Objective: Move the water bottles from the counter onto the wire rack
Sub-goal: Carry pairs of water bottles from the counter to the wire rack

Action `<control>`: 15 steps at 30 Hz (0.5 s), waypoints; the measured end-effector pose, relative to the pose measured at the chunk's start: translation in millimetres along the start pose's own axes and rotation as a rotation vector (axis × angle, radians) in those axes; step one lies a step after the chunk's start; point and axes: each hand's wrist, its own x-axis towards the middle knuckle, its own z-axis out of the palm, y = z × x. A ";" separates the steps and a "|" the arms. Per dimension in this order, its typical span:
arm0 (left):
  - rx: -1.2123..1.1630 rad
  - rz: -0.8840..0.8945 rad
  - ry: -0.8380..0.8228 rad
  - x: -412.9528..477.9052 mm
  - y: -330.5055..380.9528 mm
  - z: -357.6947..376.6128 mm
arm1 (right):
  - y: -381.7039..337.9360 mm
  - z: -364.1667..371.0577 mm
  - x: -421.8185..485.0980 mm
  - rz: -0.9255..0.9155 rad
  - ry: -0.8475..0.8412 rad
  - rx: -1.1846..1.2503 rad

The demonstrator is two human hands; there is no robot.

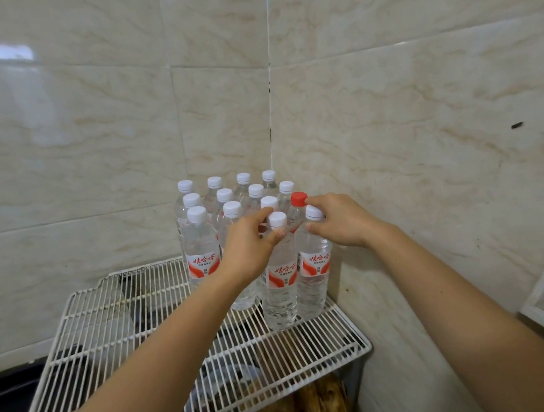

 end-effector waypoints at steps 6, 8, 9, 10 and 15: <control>0.044 -0.014 0.126 -17.9 -10.4 -18.7 | -26.4 11.9 -6.2 -0.124 0.217 -0.053; 0.074 -0.009 0.184 -30.1 -18.6 -35.3 | -48.7 22.1 -9.6 -0.206 0.292 -0.010; 0.098 -0.004 0.204 -37.6 -24.4 -45.9 | -61.3 28.9 -10.9 -0.250 0.337 -0.003; 0.124 -0.004 0.223 -46.2 -31.0 -57.9 | -74.9 36.4 -11.7 -0.288 0.370 0.000; 0.304 -0.123 0.292 -106.4 -81.9 -138.1 | -163.8 93.9 -11.5 -0.441 0.230 0.061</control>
